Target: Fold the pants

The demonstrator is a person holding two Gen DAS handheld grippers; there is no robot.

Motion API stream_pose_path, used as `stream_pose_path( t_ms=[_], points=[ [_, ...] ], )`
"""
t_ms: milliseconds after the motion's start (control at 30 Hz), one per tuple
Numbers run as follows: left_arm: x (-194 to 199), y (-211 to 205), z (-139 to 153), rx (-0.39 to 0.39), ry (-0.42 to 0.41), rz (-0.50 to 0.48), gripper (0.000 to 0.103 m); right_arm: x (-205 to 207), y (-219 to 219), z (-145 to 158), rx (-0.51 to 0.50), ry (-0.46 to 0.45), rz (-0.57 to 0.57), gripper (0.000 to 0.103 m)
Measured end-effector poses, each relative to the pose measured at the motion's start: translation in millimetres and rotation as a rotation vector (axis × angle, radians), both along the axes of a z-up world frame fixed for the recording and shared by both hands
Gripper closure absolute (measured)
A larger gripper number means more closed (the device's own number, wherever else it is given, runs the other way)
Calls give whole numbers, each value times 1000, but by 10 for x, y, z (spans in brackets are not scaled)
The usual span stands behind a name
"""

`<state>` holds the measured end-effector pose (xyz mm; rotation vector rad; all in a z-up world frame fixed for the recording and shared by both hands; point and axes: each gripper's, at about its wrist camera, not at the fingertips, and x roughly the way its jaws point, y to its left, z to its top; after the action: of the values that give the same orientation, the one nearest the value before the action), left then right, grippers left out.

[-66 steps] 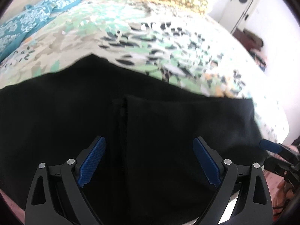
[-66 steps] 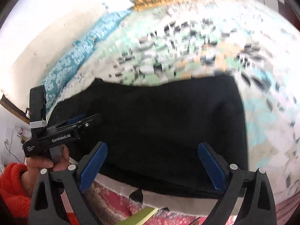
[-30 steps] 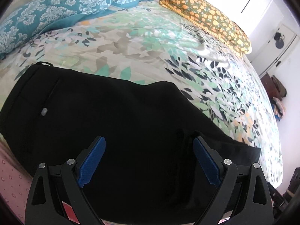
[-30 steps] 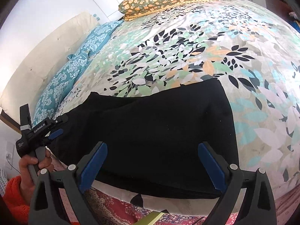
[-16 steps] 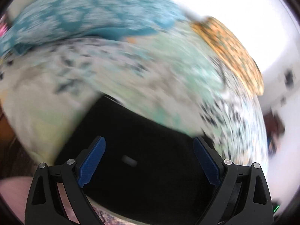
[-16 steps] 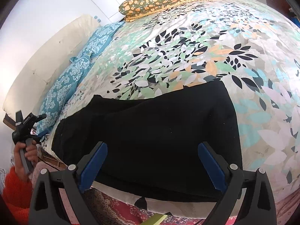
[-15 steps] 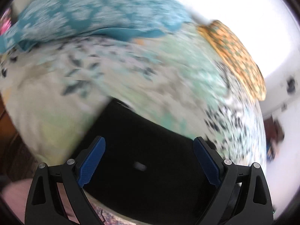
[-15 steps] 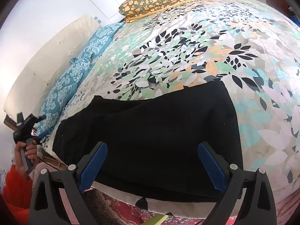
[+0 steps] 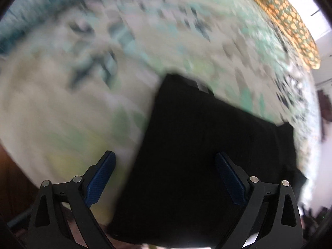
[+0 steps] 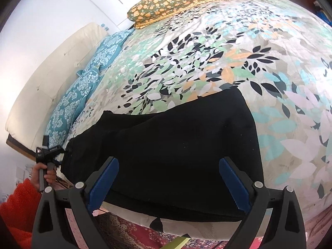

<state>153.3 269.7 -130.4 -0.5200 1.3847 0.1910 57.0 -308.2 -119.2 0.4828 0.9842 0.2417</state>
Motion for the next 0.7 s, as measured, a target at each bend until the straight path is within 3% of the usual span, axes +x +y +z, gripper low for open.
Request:
stream_pose_path(
  t_ms=[33, 100, 200, 300, 433, 533, 600, 700],
  points=[
    [-6, -2, 8, -25, -1, 4, 26, 7, -7, -4, 5, 1, -2, 6],
    [-77, -28, 138, -21, -4, 37, 66, 15, -19, 0, 11, -4, -5, 6],
    [-181, -148, 444, 3, -42, 48, 85, 21, -49, -12, 21, -7, -6, 6],
    [-292, -471, 906, 4, -137, 13, 87, 36, -57, -27, 16, -6, -3, 6],
    [-351, -1295, 1403, 13, -253, -113, 88, 85, 36, -11, -45, -18, 41, 6],
    [-261, -1985, 1474, 26, -287, -225, 88, 177, 222, 1, -126, -38, 122, 6],
    [-173, -2423, 1409, 26, -294, -305, 88, 253, 373, -107, -157, -6, 191, 6],
    [-62, -3110, 1081, -42, -239, -444, 84, 248, 482, -317, -150, 63, 244, 6]
  ],
)
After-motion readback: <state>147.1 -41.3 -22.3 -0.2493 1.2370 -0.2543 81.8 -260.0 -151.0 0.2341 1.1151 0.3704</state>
